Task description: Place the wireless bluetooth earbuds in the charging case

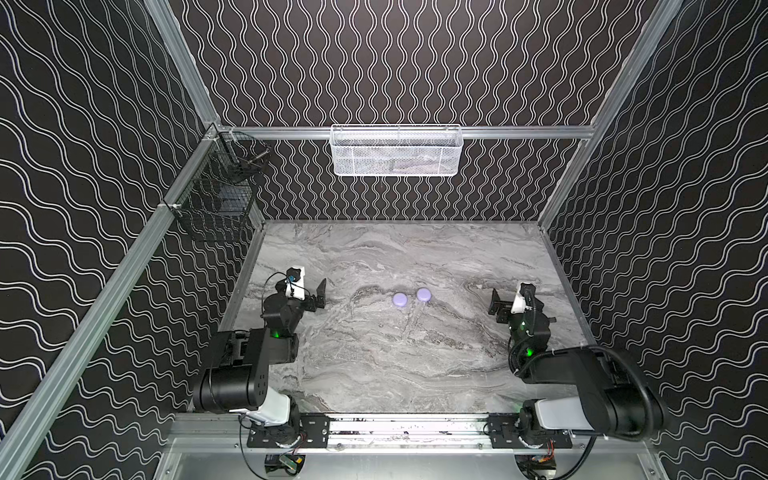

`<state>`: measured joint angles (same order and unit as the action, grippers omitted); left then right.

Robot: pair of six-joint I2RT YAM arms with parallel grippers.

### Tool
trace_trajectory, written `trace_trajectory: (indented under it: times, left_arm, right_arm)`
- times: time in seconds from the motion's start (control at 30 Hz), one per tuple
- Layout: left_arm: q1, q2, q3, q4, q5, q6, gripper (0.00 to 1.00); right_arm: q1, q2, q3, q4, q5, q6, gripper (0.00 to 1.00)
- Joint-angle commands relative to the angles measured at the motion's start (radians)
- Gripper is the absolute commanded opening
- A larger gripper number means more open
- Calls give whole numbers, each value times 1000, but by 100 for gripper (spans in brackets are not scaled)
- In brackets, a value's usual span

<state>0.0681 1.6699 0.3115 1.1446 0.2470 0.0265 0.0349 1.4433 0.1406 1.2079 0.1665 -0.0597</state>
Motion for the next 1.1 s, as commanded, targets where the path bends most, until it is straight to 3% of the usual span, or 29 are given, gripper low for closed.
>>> trace_trajectory:
  times: [0.0,0.13,0.23,0.33,1.07]
  left_arm:
    - [-24,-5,28,-46,-42,34,99]
    - [-52,-6,42,-76,-79,51,99]
    - [-51,-6,42,-76,-78,50,99]
    - [-52,-6,40,-77,-75,51,99]
    - [-51,5,60,-104,-68,66,99]
  right_arm:
    - [-42,42,6,138,-61,46,99]
    - [-58,108,23,186,-123,37,99]
    - [-72,86,107,-17,-174,31,99]
    - [-121,99,133,-53,-249,60,99]
    - [-119,96,123,-30,-241,52,100]
